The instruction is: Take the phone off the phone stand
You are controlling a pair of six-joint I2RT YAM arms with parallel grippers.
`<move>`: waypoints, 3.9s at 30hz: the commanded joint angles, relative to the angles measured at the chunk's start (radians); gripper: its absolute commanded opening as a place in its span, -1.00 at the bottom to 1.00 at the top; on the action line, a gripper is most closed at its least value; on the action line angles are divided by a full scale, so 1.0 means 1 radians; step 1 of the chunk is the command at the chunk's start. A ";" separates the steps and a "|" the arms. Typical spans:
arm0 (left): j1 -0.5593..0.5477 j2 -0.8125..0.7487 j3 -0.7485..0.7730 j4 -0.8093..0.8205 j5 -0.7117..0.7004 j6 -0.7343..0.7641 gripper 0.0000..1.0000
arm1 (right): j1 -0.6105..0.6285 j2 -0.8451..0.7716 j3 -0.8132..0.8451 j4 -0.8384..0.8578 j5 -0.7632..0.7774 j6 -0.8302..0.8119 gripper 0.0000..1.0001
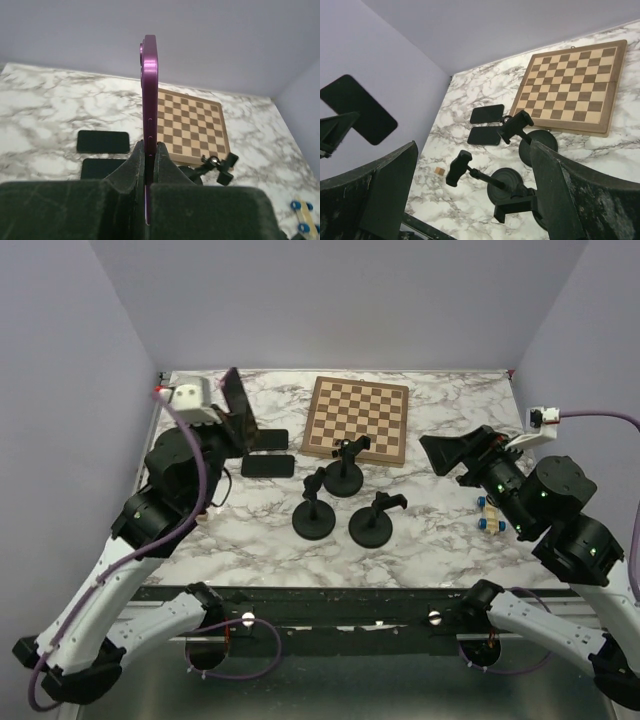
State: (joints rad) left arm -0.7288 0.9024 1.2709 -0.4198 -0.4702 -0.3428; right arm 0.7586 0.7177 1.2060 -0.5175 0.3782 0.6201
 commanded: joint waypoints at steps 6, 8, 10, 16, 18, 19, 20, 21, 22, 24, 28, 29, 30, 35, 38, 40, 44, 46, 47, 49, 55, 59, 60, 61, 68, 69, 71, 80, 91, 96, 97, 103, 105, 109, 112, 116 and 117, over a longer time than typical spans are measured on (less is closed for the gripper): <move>0.326 -0.224 -0.325 -0.016 -0.034 -0.537 -1.00 | 0.005 0.016 -0.034 -0.020 0.027 0.003 1.00; 0.361 -0.235 -0.387 -0.025 -0.018 -0.639 -1.00 | 0.005 0.015 -0.034 -0.025 0.022 0.001 1.00; 0.397 -0.232 -0.440 -0.051 0.014 -0.747 -1.00 | 0.005 0.014 -0.035 -0.030 0.019 0.002 1.00; 0.505 -0.185 -0.625 0.015 0.179 -0.984 -1.00 | 0.005 -0.003 -0.046 -0.041 0.023 0.008 1.00; 0.519 -0.146 -0.656 0.028 0.213 -1.018 -1.00 | 0.005 -0.007 -0.046 -0.047 0.026 0.009 1.00; 0.520 -0.125 -0.668 0.032 0.223 -1.029 -1.00 | 0.004 -0.010 -0.046 -0.051 0.028 0.009 1.00; 0.520 -0.107 -0.679 0.041 0.237 -1.043 -1.00 | 0.004 -0.011 -0.046 -0.054 0.029 0.010 1.00; 0.521 -0.089 -0.697 0.049 0.250 -1.067 -1.00 | 0.005 -0.013 -0.046 -0.056 0.030 0.010 1.00; 0.526 -0.073 -0.721 0.072 0.274 -1.101 -1.00 | 0.005 -0.015 -0.047 -0.056 0.030 0.012 1.00; 0.538 -0.038 -0.780 0.153 0.341 -1.170 -1.00 | 0.005 -0.017 -0.051 -0.055 0.031 0.012 1.00; 0.539 0.058 -0.822 0.285 0.376 -1.184 -1.00 | 0.005 -0.015 -0.057 -0.050 0.021 0.013 1.00; 0.540 0.075 -0.821 0.292 0.369 -1.189 -1.00 | 0.005 -0.015 -0.058 -0.050 0.017 0.015 1.00; 0.539 0.090 -0.829 0.308 0.361 -1.196 -1.00 | 0.005 -0.014 -0.059 -0.052 0.015 0.015 1.00; 0.539 0.133 -0.846 0.391 0.318 -1.247 -1.00 | 0.005 -0.016 -0.067 -0.054 0.019 0.023 1.00; 0.539 0.185 -0.848 0.433 0.337 -1.287 -1.00 | 0.005 -0.015 -0.072 -0.049 0.016 0.023 1.00; 0.539 0.225 -0.843 0.459 0.342 -1.297 -1.00 | 0.005 -0.011 -0.071 -0.046 0.014 0.023 1.00; 0.539 0.281 -0.864 0.524 0.338 -1.347 -1.00 | 0.005 -0.004 -0.065 -0.047 0.010 0.021 1.00; 0.539 0.304 -0.861 0.548 0.320 -1.346 -1.00 | 0.005 -0.004 -0.065 -0.049 0.011 0.022 1.00; 0.539 0.318 -0.854 0.551 0.315 -1.341 -1.00 | 0.005 -0.004 -0.066 -0.050 0.012 0.024 1.00; 0.539 0.343 -0.834 0.541 0.297 -1.337 -1.00 | 0.005 -0.006 -0.066 -0.050 0.011 0.023 1.00; 0.540 0.440 -0.805 0.595 0.307 -1.367 -1.00 | 0.004 -0.003 -0.058 -0.050 0.010 0.023 1.00; 0.539 0.490 -0.786 0.649 0.316 -1.377 -1.00 | 0.005 -0.003 -0.050 -0.059 0.011 0.023 1.00; 0.539 0.499 -0.776 0.650 0.312 -1.375 -1.00 | 0.005 -0.003 -0.049 -0.061 0.011 0.023 1.00; 0.539 0.505 -0.771 0.650 0.308 -1.374 -1.00 | 0.005 -0.003 -0.048 -0.064 0.014 0.023 1.00; 0.539 0.516 -0.780 0.691 0.297 -1.354 -0.90 | 0.005 -0.005 -0.051 -0.067 0.019 0.024 1.00; 0.540 0.519 -0.792 0.704 0.306 -1.355 -0.74 | 0.005 -0.006 -0.052 -0.066 0.018 0.025 1.00; 0.540 0.527 -0.805 0.714 0.341 -1.378 -0.31 | 0.005 -0.004 -0.055 -0.062 0.016 0.025 1.00; 0.546 0.511 -0.797 0.654 0.422 -1.384 0.50 | 0.004 -0.003 -0.057 -0.064 0.011 0.026 1.00; 0.567 0.328 -0.742 0.426 0.456 -1.306 0.94 | 0.005 0.005 -0.046 -0.069 0.011 0.023 1.00; 0.592 0.206 -0.740 0.362 0.470 -1.258 0.96 | 0.005 0.014 -0.041 -0.067 0.014 0.015 1.00; 0.595 0.178 -0.735 0.350 0.470 -1.240 0.96 | 0.005 0.015 -0.040 -0.067 0.014 0.015 1.00; 0.607 0.012 -0.640 0.250 0.417 -1.040 0.96 | 0.005 0.019 -0.038 -0.069 0.019 0.012 1.00; 0.609 -0.024 -0.588 0.224 0.405 -0.952 0.96 | 0.005 0.022 -0.042 -0.071 0.023 0.013 1.00; 0.609 -0.084 -0.489 0.285 0.429 -0.683 0.87 | 0.005 0.022 -0.053 -0.073 0.035 0.020 1.00; 0.609 -0.145 -0.445 0.340 0.435 -0.502 0.86 | 0.004 0.026 -0.063 -0.080 0.051 0.028 1.00; 0.608 -0.250 -0.426 0.452 0.456 -0.277 0.86 | 0.005 0.041 -0.069 -0.103 0.083 0.035 1.00; 0.605 -0.265 -0.412 0.453 0.456 -0.232 0.86 | 0.005 0.044 -0.072 -0.106 0.092 0.035 1.00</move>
State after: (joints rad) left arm -0.1253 0.7208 0.8207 -0.0673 -0.0349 -0.9054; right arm 0.7586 0.7456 1.1488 -0.5819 0.4068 0.6392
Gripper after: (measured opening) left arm 0.933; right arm 0.998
